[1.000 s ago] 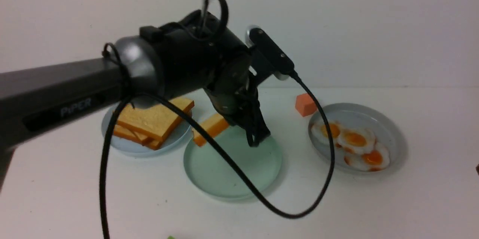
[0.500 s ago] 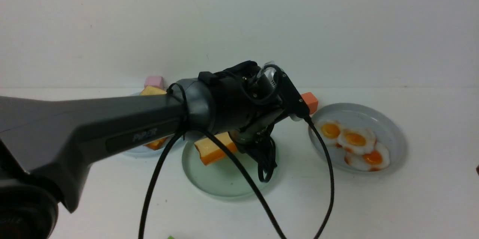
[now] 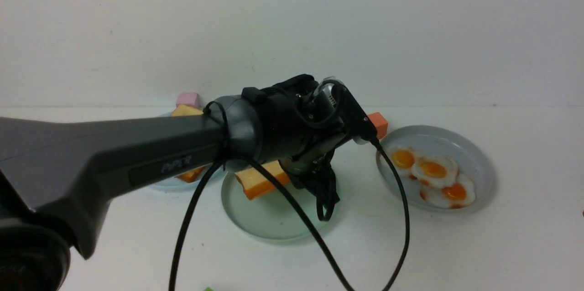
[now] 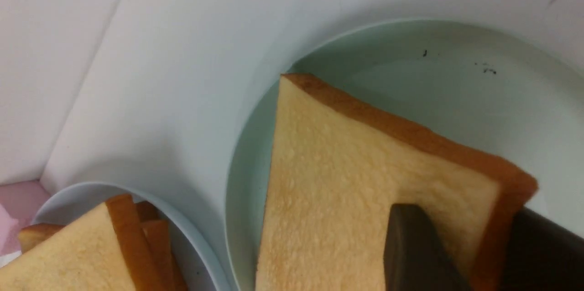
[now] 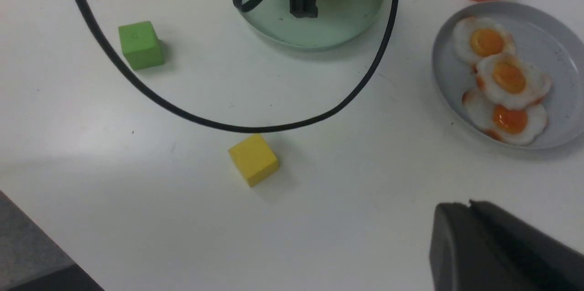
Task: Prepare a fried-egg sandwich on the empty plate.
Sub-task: Use the left arm to put a slice of bread into the empty plate in the middle, then use the right arm to grab a fried egg
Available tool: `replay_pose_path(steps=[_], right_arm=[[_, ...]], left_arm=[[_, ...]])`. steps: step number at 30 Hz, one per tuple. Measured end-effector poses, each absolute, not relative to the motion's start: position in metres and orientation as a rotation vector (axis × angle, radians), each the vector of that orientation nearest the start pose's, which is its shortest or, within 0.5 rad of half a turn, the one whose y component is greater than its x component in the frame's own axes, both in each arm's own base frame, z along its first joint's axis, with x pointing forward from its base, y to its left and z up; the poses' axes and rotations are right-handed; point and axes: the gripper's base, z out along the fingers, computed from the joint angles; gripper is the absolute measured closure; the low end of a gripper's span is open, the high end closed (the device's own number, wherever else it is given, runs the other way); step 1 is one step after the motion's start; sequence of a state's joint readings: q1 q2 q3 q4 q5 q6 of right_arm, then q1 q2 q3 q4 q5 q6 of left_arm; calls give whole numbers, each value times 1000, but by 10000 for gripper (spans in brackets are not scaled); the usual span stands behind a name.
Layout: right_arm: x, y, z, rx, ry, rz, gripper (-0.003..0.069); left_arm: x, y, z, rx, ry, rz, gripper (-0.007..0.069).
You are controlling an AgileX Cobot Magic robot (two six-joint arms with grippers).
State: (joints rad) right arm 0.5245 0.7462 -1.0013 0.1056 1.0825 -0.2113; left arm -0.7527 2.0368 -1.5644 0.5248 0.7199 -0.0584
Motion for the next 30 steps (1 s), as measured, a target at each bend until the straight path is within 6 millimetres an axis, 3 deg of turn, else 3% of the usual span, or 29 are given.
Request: replay_pose_path(steps=[7, 12, 14, 15, 16, 18, 19, 20, 22, 23, 25, 30], right_arm=[[94, 64, 386, -834, 2188, 291, 598], [94, 64, 386, -827, 2194, 294, 595], [94, 64, 385, -800, 2206, 305, 593], [96, 65, 385, -783, 2215, 311, 593], [96, 65, 385, -780, 2215, 311, 593], [106, 69, 382, -769, 2237, 294, 591], [107, 70, 381, -770, 2241, 293, 591], [117, 75, 378, -773, 2256, 281, 589], [132, 82, 371, -781, 2286, 254, 588], [132, 82, 371, -781, 2283, 251, 588], [158, 93, 358, -815, 2347, 171, 585], [207, 106, 332, -828, 2478, 64, 581]], left_arm=[[341, -280, 212, 1199, 2294, 256, 134], [332, -277, 232, 1131, 2336, 173, 98], [320, -273, 262, 1050, 2346, 60, 145], [310, -268, 286, 986, 2346, -23, 200], [310, -268, 286, 985, 2350, -22, 200], [282, -249, 341, 878, 2331, -171, 365], [279, -248, 345, 872, 2329, -181, 379], [260, -233, 375, 833, 2299, -238, 495], [237, -213, 406, 795, 2229, -301, 615], [234, -211, 409, 792, 2223, -308, 622], [202, -183, 429, 758, 2151, -370, 638], [144, -132, 416, 720, 2064, -450, 638]])
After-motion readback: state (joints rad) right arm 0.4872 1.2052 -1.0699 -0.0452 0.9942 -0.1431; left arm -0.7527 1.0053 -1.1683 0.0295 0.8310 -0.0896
